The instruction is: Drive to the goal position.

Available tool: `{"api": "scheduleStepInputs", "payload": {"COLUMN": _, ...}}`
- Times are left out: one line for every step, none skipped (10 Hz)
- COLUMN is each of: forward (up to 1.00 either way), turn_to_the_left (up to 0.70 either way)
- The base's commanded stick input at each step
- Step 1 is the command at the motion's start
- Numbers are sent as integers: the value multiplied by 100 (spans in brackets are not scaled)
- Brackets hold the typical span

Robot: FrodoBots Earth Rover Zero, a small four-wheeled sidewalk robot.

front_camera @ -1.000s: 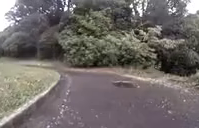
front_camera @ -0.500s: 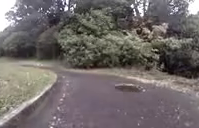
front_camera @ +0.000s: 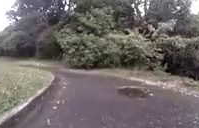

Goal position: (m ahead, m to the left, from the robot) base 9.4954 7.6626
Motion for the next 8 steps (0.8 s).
{"api": "scheduleStepInputs", "payload": {"forward": 68, "turn_to_the_left": 8}}
{"api": "scheduleStepInputs", "payload": {"forward": 68, "turn_to_the_left": 6}}
{"api": "scheduleStepInputs", "payload": {"forward": 68, "turn_to_the_left": 7}}
{"api": "scheduleStepInputs", "payload": {"forward": 68, "turn_to_the_left": 9}}
{"api": "scheduleStepInputs", "payload": {"forward": 68, "turn_to_the_left": 10}}
{"api": "scheduleStepInputs", "payload": {"forward": 68, "turn_to_the_left": 12}}
{"api": "scheduleStepInputs", "payload": {"forward": 68, "turn_to_the_left": 14}}
{"api": "scheduleStepInputs", "payload": {"forward": 68, "turn_to_the_left": 14}}
